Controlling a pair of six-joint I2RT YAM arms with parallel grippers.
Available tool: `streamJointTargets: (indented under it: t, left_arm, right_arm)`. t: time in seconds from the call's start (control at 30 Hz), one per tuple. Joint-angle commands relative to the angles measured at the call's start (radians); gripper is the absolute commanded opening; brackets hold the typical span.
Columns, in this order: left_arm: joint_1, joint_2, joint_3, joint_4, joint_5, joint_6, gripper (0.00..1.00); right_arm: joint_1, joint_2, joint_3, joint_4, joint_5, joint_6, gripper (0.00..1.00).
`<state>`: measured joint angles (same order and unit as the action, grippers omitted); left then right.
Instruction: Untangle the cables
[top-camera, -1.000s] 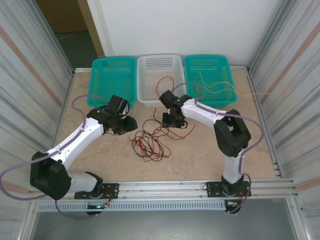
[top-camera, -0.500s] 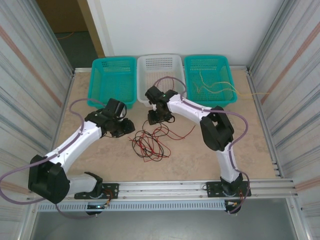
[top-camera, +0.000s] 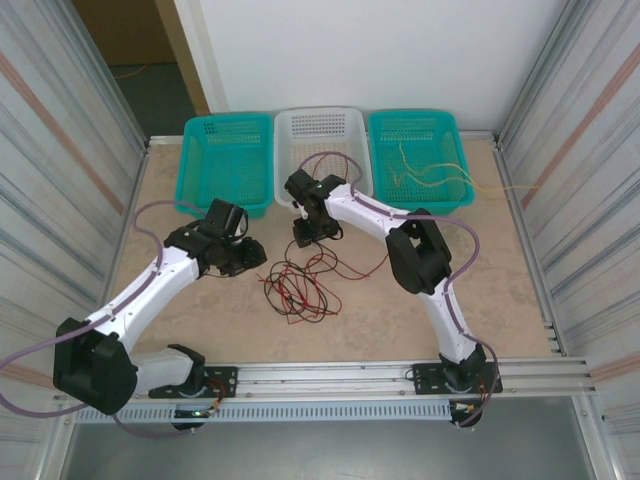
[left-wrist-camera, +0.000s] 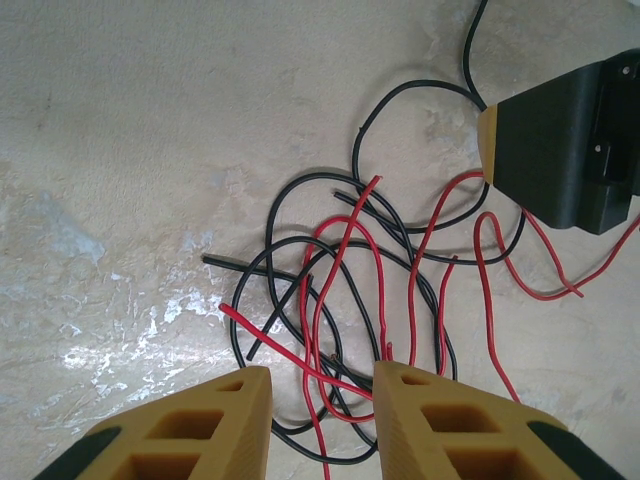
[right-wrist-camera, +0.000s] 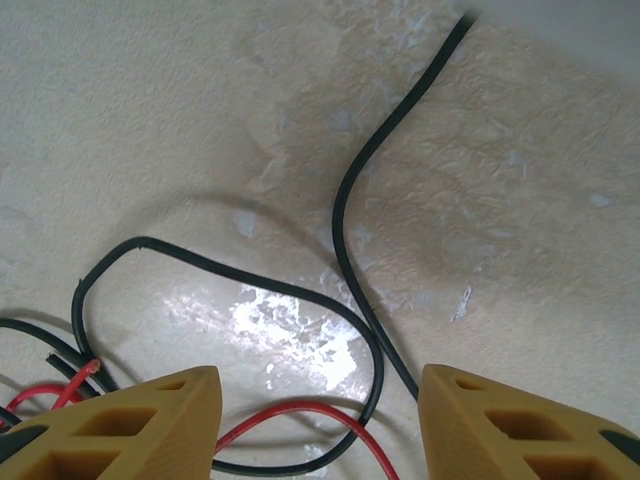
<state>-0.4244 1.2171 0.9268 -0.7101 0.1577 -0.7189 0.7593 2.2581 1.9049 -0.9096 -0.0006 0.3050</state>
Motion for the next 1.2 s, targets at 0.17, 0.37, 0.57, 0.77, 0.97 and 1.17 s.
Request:
streamJointTargets:
  t: [0.17, 0.37, 0.57, 0.77, 0.97, 1.17]
  left_arm:
    - [0.021, -0.032, -0.003, -0.014, 0.001, -0.006, 0.36]
    - [0.021, 0.009, -0.006, 0.011, 0.024, -0.022, 0.4]
    - [0.022, 0.012, -0.003, 0.024, 0.02, -0.031, 0.43]
    - [0.028, 0.007, -0.01, 0.011, -0.001, -0.019, 0.43]
    - [0.04, 0.001, -0.024, 0.011, -0.002, -0.019, 0.43]
    - [0.042, -0.011, -0.033, 0.006, -0.01, -0.016, 0.43]
  right_arm:
    - [0.042, -0.059, -0.192, -0.08, 0.039, 0.036, 0.54]
    - [0.054, -0.171, -0.227, -0.004, 0.088, 0.05, 0.59]
    - [0.037, -0.184, -0.185, 0.006, 0.076, 0.055, 0.61]
    - [0.02, -0.17, -0.121, 0.007, 0.064, 0.054, 0.59]
    - [-0.015, -0.12, -0.06, 0.046, 0.069, 0.063, 0.53]
    - [-0.042, -0.095, 0.018, 0.07, 0.067, 0.085, 0.49]
